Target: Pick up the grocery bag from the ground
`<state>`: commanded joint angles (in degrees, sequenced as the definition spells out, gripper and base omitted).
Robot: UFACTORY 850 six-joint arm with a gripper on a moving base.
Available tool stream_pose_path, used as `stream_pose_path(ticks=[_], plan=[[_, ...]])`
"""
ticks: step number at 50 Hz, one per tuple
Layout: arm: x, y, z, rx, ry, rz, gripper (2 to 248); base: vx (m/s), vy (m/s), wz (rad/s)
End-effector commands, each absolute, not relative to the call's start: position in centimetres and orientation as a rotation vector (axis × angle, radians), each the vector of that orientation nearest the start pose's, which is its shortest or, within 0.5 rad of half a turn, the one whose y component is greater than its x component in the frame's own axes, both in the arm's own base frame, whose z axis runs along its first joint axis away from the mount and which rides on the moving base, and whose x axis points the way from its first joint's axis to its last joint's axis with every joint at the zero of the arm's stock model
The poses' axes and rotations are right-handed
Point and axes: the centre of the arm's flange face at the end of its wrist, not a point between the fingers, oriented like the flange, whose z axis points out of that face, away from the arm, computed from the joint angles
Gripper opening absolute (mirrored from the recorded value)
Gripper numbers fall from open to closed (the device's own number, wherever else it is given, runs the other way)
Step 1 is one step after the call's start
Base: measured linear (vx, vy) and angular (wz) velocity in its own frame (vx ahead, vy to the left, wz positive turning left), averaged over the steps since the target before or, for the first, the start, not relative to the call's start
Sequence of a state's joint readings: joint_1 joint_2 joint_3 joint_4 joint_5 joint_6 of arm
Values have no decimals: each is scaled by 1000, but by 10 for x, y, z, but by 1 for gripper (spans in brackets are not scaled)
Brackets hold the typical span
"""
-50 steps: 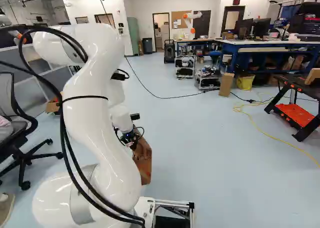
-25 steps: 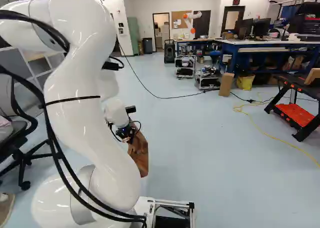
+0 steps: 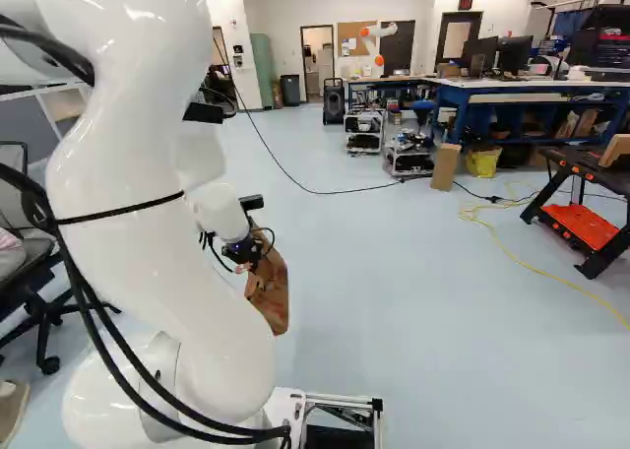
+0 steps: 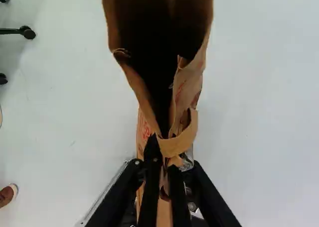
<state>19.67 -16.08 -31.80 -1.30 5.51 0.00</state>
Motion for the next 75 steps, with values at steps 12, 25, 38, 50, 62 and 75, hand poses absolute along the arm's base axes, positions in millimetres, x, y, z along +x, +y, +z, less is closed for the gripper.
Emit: stream_pose_path(ticks=[12,25,38,50,62,75], plan=[[377,135,286,-2978,-552,-562,22,0,0,0],[376,133,287,-2975,-545,-577,22,0,0,0],[374,127,291,-2967,-523,-623,22,0,0,0],[371,118,297,-2953,-490,-694,22,0,0,0],[366,106,305,-2931,-445,-791,22,0,0,0],[357,90,316,-2898,-383,-926,22,0,0,0]])
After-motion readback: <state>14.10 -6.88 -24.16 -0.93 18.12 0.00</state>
